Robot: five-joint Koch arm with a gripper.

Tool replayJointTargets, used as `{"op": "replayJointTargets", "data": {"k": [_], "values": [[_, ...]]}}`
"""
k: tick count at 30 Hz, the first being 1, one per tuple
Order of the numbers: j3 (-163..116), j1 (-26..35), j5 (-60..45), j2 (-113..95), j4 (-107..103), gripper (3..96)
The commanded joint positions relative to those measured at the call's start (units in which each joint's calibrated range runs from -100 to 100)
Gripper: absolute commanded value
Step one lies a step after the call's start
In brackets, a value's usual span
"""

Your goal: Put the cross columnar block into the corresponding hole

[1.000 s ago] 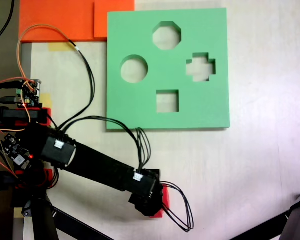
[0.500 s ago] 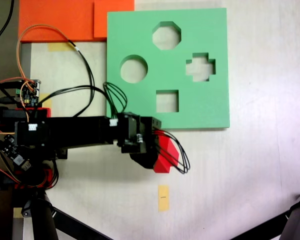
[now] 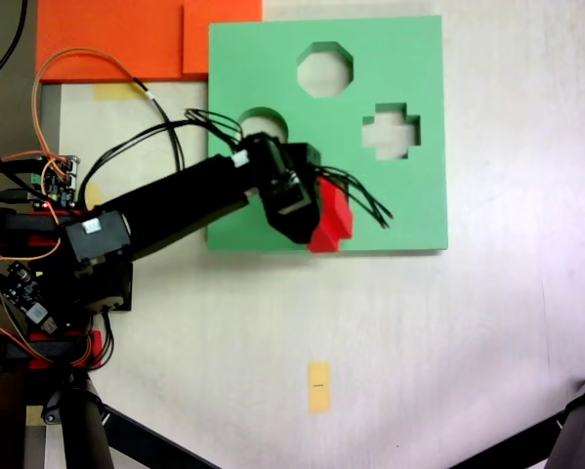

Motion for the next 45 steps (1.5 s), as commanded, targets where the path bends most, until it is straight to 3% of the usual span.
{"op": "replayJointTargets", "data": {"k": [1, 16, 45], "values": [[8.4, 1.1, 1.7, 4.3, 6.5, 36.0], [38.2, 5.1, 6.4, 34.0, 14.1, 36.0], [39.4, 6.2, 5.2, 42.1, 16.4, 36.0]]}}
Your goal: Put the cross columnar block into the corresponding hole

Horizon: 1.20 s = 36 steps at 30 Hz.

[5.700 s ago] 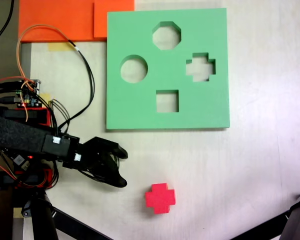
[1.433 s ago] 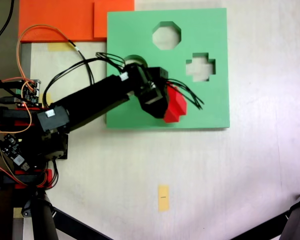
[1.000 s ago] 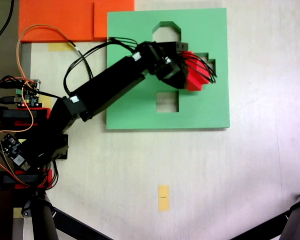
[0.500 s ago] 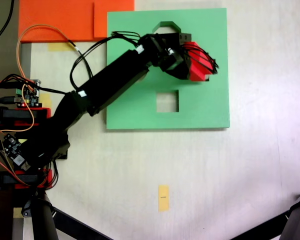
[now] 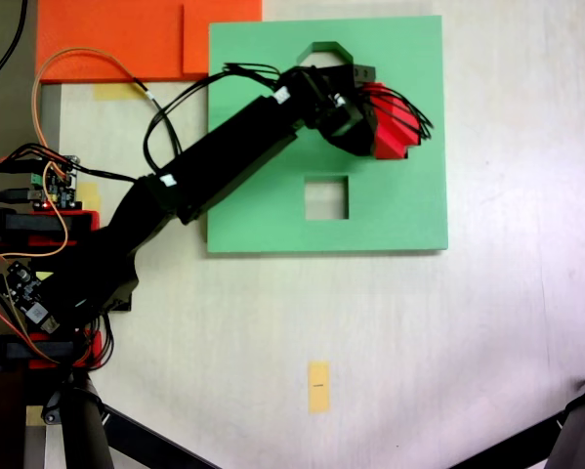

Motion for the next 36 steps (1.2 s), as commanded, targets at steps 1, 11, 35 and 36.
{"op": "replayJointTargets", "data": {"k": [1, 11, 35, 36], "values": [[4.4, 0.6, -0.2, -0.4, 4.4, 36.0], [4.5, 0.1, -0.2, 3.1, 7.8, 36.2], [4.5, 0.0, -1.0, -3.2, -2.9, 36.4], [4.5, 0.0, -1.0, -4.9, -4.0, 36.4]]}}
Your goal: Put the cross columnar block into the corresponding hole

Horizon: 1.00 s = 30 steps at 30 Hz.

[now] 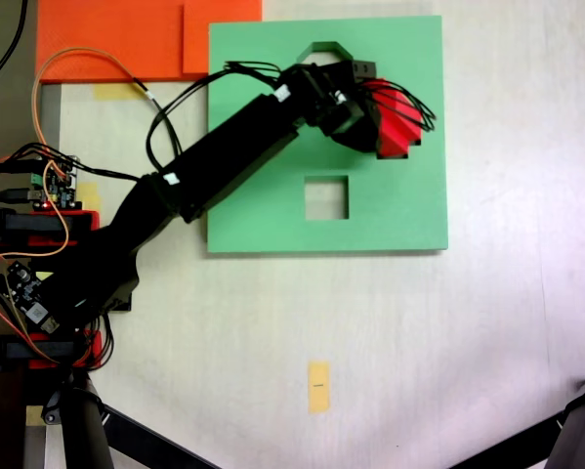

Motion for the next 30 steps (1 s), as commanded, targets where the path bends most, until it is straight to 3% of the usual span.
{"op": "replayJointTargets", "data": {"k": [1, 13, 30], "values": [[1.8, 0.1, 0.6, -8.9, -4.2, 36.3], [1.8, 0.2, 0.6, -8.3, -7.9, 36.3], [4.1, -0.2, -1.3, -2.2, 3.5, 36.6]]}}
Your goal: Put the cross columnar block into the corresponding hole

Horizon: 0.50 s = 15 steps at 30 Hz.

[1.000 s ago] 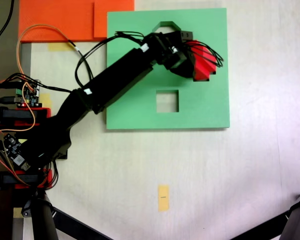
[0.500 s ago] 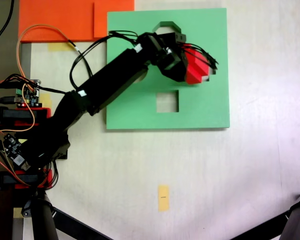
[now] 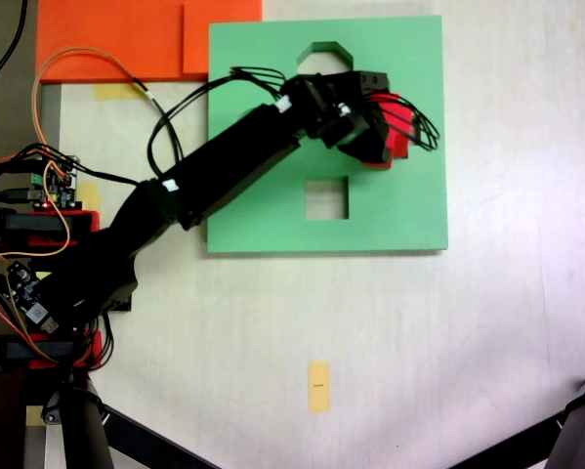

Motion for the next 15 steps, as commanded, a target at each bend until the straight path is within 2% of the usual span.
{"op": "replayJointTargets", "data": {"k": [1, 15], "values": [[3.0, 0.4, -2.0, -2.2, 3.2, 36.6], [7.7, 0.6, -5.3, -4.9, 6.5, 36.6]]}}
